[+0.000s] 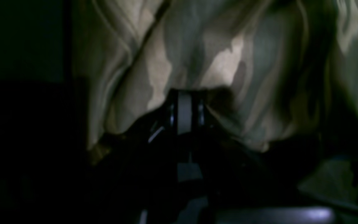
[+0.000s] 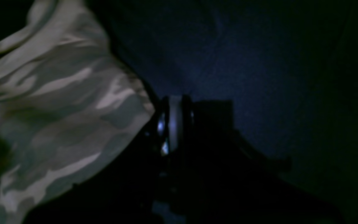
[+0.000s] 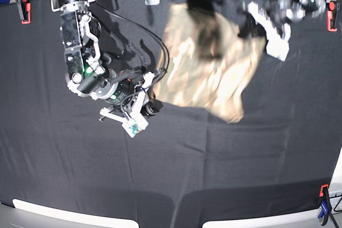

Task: Layout the t-shirt on the table in an organized manner, then fold the t-shirt properly
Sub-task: 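Grasp the folded bundle's edge with the left gripper and rotate it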

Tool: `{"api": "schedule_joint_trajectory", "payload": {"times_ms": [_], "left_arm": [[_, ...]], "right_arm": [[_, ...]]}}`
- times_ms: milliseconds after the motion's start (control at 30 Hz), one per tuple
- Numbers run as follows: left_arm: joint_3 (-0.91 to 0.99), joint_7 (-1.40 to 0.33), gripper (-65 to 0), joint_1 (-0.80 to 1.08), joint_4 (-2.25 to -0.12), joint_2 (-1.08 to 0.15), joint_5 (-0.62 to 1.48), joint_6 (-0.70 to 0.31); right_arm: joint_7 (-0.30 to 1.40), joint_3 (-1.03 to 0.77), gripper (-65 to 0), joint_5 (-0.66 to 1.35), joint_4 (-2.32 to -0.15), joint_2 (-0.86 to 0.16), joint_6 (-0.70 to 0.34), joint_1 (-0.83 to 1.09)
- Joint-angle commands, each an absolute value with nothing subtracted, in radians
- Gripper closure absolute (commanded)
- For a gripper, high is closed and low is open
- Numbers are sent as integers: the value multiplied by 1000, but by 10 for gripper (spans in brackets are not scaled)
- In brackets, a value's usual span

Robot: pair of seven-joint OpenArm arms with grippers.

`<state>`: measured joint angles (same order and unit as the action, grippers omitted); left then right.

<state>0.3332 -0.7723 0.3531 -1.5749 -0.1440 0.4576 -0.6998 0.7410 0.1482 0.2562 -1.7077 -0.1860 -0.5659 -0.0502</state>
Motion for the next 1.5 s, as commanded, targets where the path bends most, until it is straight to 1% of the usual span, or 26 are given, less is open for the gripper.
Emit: {"api": "schedule_joint_trajectory", "payload": {"times_ms": [0, 133, 400, 533, 667, 833, 1000, 1100, 1200, 1267, 1367, 1467], "left_arm": [[337, -783, 0, 330, -1566, -150, 416, -665], [337, -771, 0, 250, -1506, -150, 419, -665], [337, -655, 0, 171, -1452, -150, 440, -665], [339, -686, 0, 168, -1456, -150, 534, -651], [340, -749, 0, 179, -1460, -151, 591, -640], [340, -748, 0, 251, -1585, -150, 619, -640], [346, -748, 0, 351, -1739, -150, 619, -638], [346, -746, 0, 400, -1763, -150, 619, -599], [346, -733, 0, 425, -1762, -149, 591, -588], [346, -718, 0, 427, -1762, -150, 554, -547], [346, -608, 0, 427, -1760, -150, 478, -485], [345, -529, 0, 417, -1760, -150, 443, -461]], "right_arm": [[727, 144, 0, 264, -1721, -191, -569, -71], [736, 144, 0, 263, -1721, -191, -569, -68], [741, 144, 0, 262, -1721, -192, -569, -68], [740, 143, 0, 228, -1721, -192, -564, -69], [739, 119, 0, 205, -1707, -191, -514, -71], [703, 72, 0, 217, -1621, -191, -515, -81], [656, 93, 0, 244, -1579, -191, -517, -86], [653, 141, 0, 246, -1579, -191, -517, -86], [680, 206, 0, 246, -1576, -191, -517, -85], [699, 244, 0, 246, -1576, -191, -517, -85], [746, 283, 0, 247, -1576, -191, -517, -82], [776, 296, 0, 246, -1576, -191, -517, -57]]}}
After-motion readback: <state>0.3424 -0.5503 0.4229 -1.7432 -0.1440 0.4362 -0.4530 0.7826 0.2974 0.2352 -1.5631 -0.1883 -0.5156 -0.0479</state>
